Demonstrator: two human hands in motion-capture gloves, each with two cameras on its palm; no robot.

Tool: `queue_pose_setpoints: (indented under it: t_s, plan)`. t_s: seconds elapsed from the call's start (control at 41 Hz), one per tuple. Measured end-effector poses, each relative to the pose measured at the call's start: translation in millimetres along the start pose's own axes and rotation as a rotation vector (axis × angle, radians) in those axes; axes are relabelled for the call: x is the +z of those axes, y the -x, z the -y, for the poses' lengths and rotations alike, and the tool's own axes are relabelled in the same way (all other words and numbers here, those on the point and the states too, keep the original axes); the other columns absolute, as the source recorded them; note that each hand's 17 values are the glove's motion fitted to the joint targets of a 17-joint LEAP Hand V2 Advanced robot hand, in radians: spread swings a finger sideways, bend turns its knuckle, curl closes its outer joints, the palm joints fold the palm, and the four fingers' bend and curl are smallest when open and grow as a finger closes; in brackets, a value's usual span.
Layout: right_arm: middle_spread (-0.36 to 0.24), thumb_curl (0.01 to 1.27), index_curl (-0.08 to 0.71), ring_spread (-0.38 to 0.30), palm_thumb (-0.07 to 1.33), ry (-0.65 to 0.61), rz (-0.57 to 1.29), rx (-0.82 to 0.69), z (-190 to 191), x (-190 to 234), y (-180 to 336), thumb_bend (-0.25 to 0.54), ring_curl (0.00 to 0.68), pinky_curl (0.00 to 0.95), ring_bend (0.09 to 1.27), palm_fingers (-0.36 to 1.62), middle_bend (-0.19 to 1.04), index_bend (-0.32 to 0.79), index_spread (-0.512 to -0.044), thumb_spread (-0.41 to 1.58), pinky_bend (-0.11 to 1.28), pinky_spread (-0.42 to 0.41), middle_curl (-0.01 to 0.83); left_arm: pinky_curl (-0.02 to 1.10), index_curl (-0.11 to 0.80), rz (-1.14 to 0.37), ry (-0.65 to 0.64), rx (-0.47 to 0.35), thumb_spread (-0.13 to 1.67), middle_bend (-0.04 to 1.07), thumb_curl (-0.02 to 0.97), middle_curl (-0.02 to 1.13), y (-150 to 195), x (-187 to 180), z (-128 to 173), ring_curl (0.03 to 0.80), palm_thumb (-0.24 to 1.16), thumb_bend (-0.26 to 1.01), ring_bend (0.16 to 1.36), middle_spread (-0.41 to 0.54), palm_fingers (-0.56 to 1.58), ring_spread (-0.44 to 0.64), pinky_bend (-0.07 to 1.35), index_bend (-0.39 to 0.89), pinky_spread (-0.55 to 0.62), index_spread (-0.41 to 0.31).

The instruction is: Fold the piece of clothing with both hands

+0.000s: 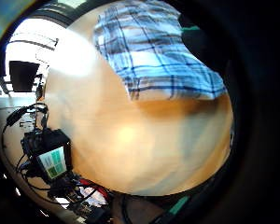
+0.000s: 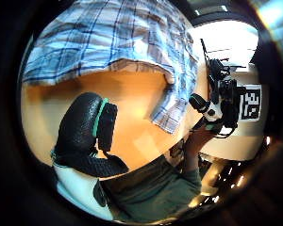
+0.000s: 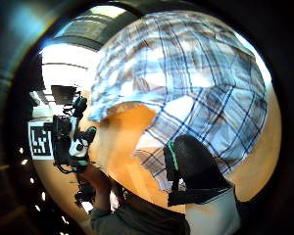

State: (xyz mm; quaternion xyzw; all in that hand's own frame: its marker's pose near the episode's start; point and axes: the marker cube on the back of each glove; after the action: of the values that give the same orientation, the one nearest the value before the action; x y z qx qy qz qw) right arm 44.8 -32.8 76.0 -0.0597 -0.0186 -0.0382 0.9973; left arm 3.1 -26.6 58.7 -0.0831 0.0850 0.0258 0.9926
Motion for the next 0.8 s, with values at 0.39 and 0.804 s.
queue_pose_setpoints:
  t_s: [0.39, 0.804]
  plan:
    - [-0.047, 0.33, 0.226, -0.030, 0.52, 0.075, -0.173, 0.018, 1, 10, -7, -0.030, 0.302, 0.336, 0.55, 0.38, 0.18, 0.15, -0.347, 1.05, 0.68, 0.067, 0.303, 0.29, 0.323, 0.250, -0.010, -0.129, 1.23, 0.23, 0.317, 0.40, 7, 17, 7, 0.299, 0.47, 0.02, 0.57, -0.054, 0.52, 0.07, 0.42, 0.20, 0.20, -0.146]
    - [-0.255, 0.35, 0.339, -0.280, 0.80, -0.201, -0.441, 0.003, 34, 18, -22, 0.073, 0.337, 0.328, 0.51, 1.11, 0.18, 0.19, -0.361, 1.13, 0.57, -0.208, 0.343, 0.30, 0.392, 0.463, -0.391, -0.126, 1.24, 0.23, 0.342, 0.42, 21, -3, 34, 0.327, 0.65, 0.04, 0.53, -0.233, 0.98, -0.22, 0.29, 0.18, -0.03, -0.252]
